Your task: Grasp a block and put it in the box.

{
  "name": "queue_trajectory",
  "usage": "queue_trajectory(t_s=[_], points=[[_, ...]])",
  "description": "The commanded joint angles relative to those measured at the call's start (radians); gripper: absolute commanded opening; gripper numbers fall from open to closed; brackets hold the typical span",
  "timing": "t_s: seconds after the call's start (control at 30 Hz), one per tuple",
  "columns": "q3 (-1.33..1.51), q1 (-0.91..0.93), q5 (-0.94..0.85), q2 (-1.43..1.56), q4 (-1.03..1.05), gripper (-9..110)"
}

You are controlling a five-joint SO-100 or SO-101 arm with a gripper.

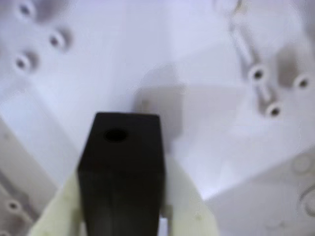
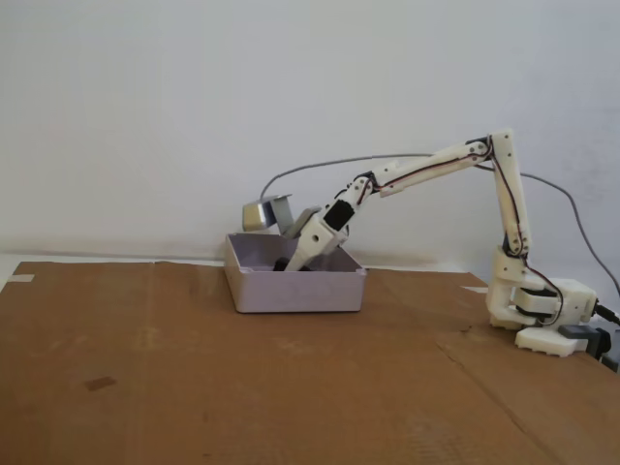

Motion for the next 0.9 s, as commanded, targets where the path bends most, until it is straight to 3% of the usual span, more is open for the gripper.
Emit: queue_trajectory(t_s=[0.0, 0.87], points=[[-0.115, 0.028, -0.011, 0.048, 0.009, 0], [-0.074, 0.04, -0.005, 0.055, 0.0, 1]])
